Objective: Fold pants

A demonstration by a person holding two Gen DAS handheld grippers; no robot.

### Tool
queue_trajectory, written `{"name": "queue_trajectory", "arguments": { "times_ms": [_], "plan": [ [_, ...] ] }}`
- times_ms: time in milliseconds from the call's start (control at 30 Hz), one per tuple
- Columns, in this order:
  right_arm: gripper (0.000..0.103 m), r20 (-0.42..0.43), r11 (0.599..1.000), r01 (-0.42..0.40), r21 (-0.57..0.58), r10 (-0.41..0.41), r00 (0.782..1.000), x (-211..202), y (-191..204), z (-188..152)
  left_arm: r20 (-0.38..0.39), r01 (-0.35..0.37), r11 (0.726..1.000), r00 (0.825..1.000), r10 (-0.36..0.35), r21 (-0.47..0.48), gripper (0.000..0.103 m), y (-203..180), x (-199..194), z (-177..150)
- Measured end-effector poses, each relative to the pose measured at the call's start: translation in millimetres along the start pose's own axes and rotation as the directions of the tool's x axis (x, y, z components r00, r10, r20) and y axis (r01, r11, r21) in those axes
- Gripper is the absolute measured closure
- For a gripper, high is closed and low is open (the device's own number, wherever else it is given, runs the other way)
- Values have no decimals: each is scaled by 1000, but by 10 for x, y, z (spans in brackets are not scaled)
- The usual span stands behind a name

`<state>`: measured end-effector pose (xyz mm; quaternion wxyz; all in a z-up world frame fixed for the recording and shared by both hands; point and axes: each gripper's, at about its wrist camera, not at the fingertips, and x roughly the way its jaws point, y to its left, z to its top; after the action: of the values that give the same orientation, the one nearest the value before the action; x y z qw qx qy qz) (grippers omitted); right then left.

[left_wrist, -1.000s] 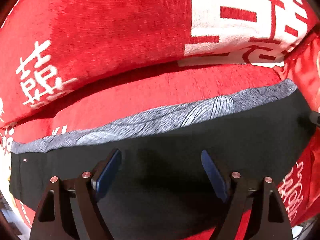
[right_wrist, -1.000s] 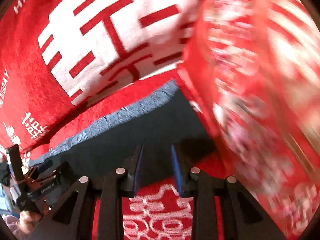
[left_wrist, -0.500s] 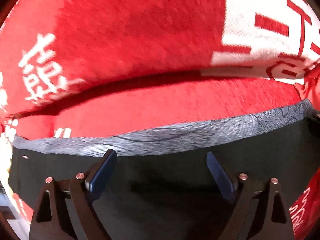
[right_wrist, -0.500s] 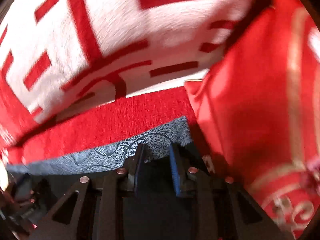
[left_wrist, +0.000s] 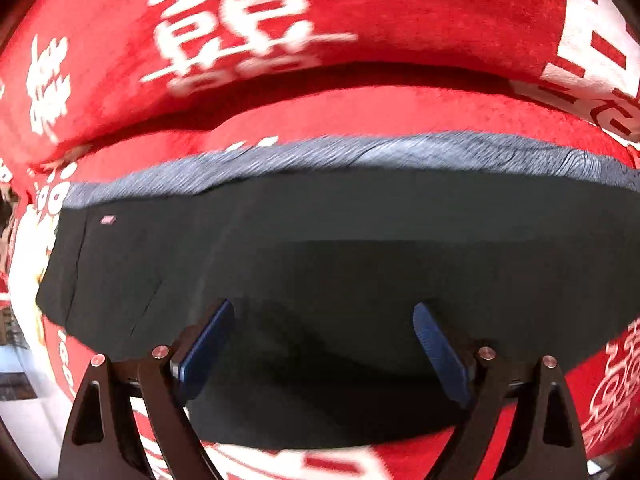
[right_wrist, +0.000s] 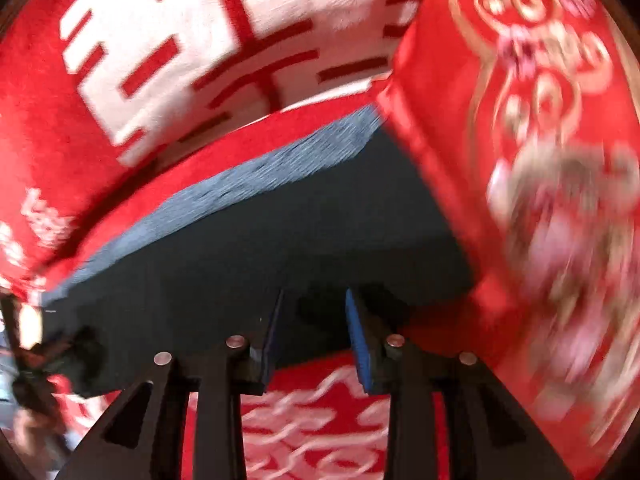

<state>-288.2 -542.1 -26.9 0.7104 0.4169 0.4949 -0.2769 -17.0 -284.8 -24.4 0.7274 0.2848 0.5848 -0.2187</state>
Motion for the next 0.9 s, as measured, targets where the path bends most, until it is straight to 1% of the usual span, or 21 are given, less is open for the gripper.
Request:
{"name": "queue_trajectory", "arguments": {
  "times_ms": [100,167,267,333,367,400,433,467,533,600,667,700,733,800,867,900],
  "plan": [
    [68,-49,996,-85,-16,84,995,19,340,-264,2,6,1000,1000,-6,14,10,185,-62,-85],
    [66,-94,988,-152,-10,150,984,112,662,-430,3,12,1000,1000,-12,21,10,409,-42,-136],
    [65,-156,971,-239,1,237,959,322,1159,-677,7,-3,1000,1000,3,28,10,792,22,-181],
    [65,-191,951,-308,16,305,933,467,1530,-901,10,-13,1000,1000,13,23,10,1048,46,-189],
    [65,-200,944,-330,24,328,923,514,1636,-970,17,-18,1000,1000,18,17,10,1199,48,-184],
    [65,-221,929,-369,44,369,903,622,1838,-1082,25,-23,1000,999,23,10,10,1350,73,-186],
    [65,-235,919,-390,58,392,889,716,1991,-1153,30,-31,1000,999,31,3,10,1513,105,-183],
    [65,-243,912,-406,67,409,879,806,2075,-1214,32,-43,999,999,43,-3,10,1657,160,-211],
    [65,-265,890,-448,84,454,851,1003,2381,-1366,36,-87,996,995,88,-7,10,1912,278,-216],
    [65,-272,875,-475,96,483,832,1152,2592,-1443,33,-127,992,991,128,-17,10,2130,415,-254],
    [65,-275,868,-485,105,495,824,1205,2665,-1519,25,-129,991,991,130,-31,10,2293,546,-352],
    [65,-277,865,-490,106,500,821,1272,2748,-1562,31,-94,995,995,95,-41,8,2341,576,-394],
    [65,-277,861,-496,109,505,817,1271,2735,-1578,52,-62,997,997,65,-47,7,2401,600,-422],
    [65,-272,850,-515,112,524,807,1318,2813,-1607,75,-46,999,996,48,-25,6,2396,590,-460],
    [64,-258,845,-525,100,532,806,1330,2876,-1601,81,-31,999,996,34,-28,6,2383,567,-481],
    [62,-251,840,-533,104,541,803,1342,2903,-1582,83,-18,999,996,21,-36,6,2448,599,-471]
  ]
}}
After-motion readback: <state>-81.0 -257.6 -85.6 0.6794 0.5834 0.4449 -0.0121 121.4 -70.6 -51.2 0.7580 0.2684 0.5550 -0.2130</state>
